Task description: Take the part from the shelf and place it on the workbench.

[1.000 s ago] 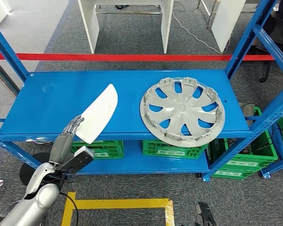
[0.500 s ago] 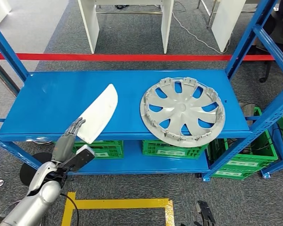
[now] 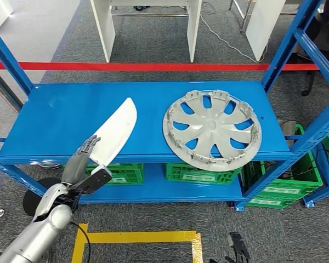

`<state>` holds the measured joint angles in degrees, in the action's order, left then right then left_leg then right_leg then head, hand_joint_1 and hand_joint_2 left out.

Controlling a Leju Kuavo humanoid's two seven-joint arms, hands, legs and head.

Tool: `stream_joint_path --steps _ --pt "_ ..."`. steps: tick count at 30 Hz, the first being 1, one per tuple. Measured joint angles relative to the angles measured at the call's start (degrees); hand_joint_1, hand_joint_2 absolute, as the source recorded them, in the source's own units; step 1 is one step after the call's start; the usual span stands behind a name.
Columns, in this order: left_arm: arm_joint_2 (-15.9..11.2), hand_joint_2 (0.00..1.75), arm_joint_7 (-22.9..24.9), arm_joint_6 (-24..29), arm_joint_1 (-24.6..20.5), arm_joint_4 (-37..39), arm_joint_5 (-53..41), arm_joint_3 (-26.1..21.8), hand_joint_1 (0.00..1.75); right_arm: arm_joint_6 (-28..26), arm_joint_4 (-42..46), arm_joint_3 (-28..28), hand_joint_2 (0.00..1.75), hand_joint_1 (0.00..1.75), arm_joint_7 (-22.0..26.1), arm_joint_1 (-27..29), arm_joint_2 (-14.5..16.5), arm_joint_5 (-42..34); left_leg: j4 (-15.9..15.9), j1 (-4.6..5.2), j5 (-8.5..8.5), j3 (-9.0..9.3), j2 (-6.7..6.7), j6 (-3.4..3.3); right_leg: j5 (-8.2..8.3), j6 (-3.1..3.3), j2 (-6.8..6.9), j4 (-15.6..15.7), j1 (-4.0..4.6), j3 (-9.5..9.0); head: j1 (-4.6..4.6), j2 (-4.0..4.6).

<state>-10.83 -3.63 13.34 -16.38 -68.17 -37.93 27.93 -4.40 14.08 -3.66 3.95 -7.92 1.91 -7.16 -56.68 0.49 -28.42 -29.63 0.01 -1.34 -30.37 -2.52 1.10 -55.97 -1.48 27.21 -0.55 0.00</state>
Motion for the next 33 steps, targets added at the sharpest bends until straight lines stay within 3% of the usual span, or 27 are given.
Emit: stream_joint_path --steps 16,33 --pt "0.9 1.75 -0.6 -1.7 -3.7 5.0 0.0 0.4 0.00 0.2 0.0 0.3 1.75 0.00 -0.5 -0.2 0.1 0.8 0.0 0.00 0.00 0.00 0.00 0.00 0.00 0.00 0.00 0.0 0.00 0.00 0.00 0.00" --pt "3.5 1.75 -2.7 -4.2 -8.5 13.2 2.8 1.1 0.00 0.3 0.0 0.3 1.75 0.00 -1.0 -0.9 0.2 1.6 0.0 0.00 0.01 0.00 0.00 0.00 0.00 0.00 0.00 0.0 0.00 0.00 0.01 0.00"
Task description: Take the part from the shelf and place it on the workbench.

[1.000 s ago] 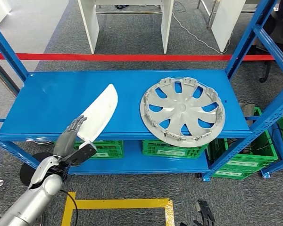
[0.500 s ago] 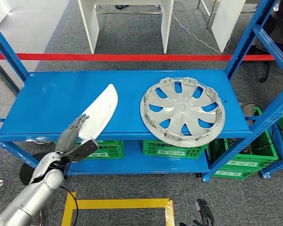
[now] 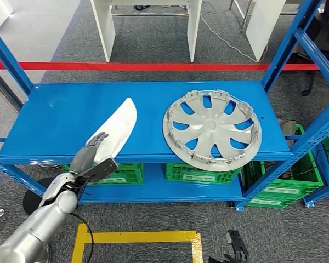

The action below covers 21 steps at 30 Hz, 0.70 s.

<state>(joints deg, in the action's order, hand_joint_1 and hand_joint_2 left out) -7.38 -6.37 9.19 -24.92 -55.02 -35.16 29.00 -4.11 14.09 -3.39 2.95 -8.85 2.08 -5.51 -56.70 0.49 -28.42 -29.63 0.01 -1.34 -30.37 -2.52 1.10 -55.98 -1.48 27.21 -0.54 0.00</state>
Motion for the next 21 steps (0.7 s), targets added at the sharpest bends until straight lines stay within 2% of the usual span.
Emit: stream_joint_path --steps 15,16,17,20,21 --pt "1.0 1.75 -0.1 -0.3 -1.6 3.1 0.9 0.0 0.00 0.0 0.0 0.0 1.75 0.00 -0.2 -0.1 0.0 0.1 0.0 0.00 0.00 0.00 0.00 0.00 0.00 0.00 0.00 0.0 0.00 0.00 -0.01 0.00" --pt "1.1 1.75 -0.1 -0.2 -1.8 3.3 1.2 0.0 0.04 0.0 0.0 0.0 1.75 0.00 -0.2 -0.1 0.0 0.1 0.0 0.00 0.00 0.00 0.00 0.00 0.00 0.00 0.00 0.0 0.00 0.00 0.00 0.00" --pt "1.2 1.75 -0.2 -0.2 -2.0 3.6 1.6 0.0 0.20 0.0 0.0 0.0 1.75 0.00 -0.3 -0.1 0.0 0.1 0.0 0.00 0.00 0.00 0.00 0.00 0.00 0.00 0.00 0.0 0.00 0.00 0.00 0.00" --pt "1.4 1.75 -0.7 -0.1 -2.6 4.7 2.8 0.0 1.47 -0.1 0.0 0.0 1.75 0.00 -0.3 -0.1 0.0 0.3 0.0 0.00 0.00 0.00 0.00 0.00 0.00 0.00 0.00 0.0 0.00 -0.01 0.00 0.00" --pt "1.5 1.75 -0.9 0.0 -2.7 5.0 3.1 0.0 1.75 -0.1 0.0 0.0 1.75 0.00 -0.3 -0.1 0.0 0.3 0.0 0.00 0.00 0.00 0.00 0.00 0.00 0.00 0.00 0.0 0.00 -0.01 0.01 0.00"
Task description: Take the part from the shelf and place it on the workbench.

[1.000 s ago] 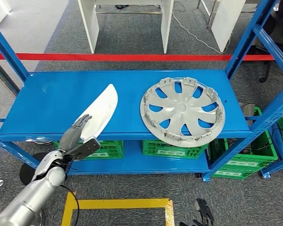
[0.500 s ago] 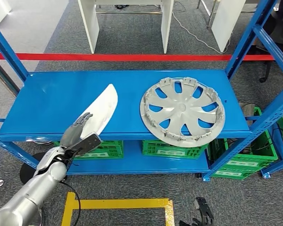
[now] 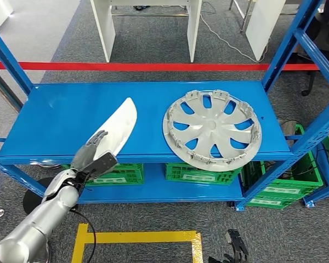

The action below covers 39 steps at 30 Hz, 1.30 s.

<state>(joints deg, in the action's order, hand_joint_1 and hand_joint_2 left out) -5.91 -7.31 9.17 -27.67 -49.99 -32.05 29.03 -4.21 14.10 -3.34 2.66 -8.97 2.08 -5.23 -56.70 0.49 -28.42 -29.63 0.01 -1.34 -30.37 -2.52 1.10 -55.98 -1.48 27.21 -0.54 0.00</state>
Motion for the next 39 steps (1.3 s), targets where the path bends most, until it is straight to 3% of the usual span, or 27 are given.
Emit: stream_joint_path --steps 19,30,39 --pt "0.2 1.75 -2.7 3.4 -1.2 1.3 0.2 0.0 1.75 -0.1 0.0 0.5 1.75 0.00 -0.4 -0.2 0.0 0.3 0.0 0.00 0.00 0.02 0.00 0.00 0.00 0.00 0.01 0.0 0.00 -0.05 0.00 0.00" --pt "-0.4 1.75 -9.0 9.3 -1.0 0.7 -0.4 0.0 1.75 0.1 0.0 0.5 1.75 0.00 -0.6 -0.5 0.2 1.2 0.0 0.00 0.01 0.01 0.00 0.00 0.00 0.00 0.01 0.0 0.00 -0.04 -0.01 0.00" --pt "-2.1 1.75 -11.3 12.6 -1.3 -3.8 -1.2 0.0 1.75 0.2 0.0 0.5 1.75 0.00 -0.8 -0.8 0.3 1.9 0.0 0.00 0.01 0.01 0.00 0.00 0.00 0.00 0.01 0.0 0.00 -0.02 -0.01 0.00"
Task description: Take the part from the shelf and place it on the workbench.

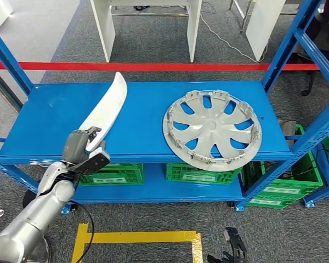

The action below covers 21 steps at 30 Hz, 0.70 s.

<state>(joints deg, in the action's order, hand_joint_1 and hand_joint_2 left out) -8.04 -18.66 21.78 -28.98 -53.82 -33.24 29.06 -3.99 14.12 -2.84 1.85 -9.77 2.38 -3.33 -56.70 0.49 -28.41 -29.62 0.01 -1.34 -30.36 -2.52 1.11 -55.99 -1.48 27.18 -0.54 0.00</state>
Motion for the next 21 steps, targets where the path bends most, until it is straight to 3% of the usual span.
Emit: stream_joint_path --steps 21 --pt "-3.0 1.75 -0.9 3.1 -0.3 -9.4 -2.4 0.1 1.75 0.0 0.0 0.0 1.75 0.00 -0.2 -0.1 0.2 0.9 0.0 0.00 0.00 0.00 0.00 0.00 0.00 0.00 0.00 0.0 0.00 0.00 0.00 0.00"
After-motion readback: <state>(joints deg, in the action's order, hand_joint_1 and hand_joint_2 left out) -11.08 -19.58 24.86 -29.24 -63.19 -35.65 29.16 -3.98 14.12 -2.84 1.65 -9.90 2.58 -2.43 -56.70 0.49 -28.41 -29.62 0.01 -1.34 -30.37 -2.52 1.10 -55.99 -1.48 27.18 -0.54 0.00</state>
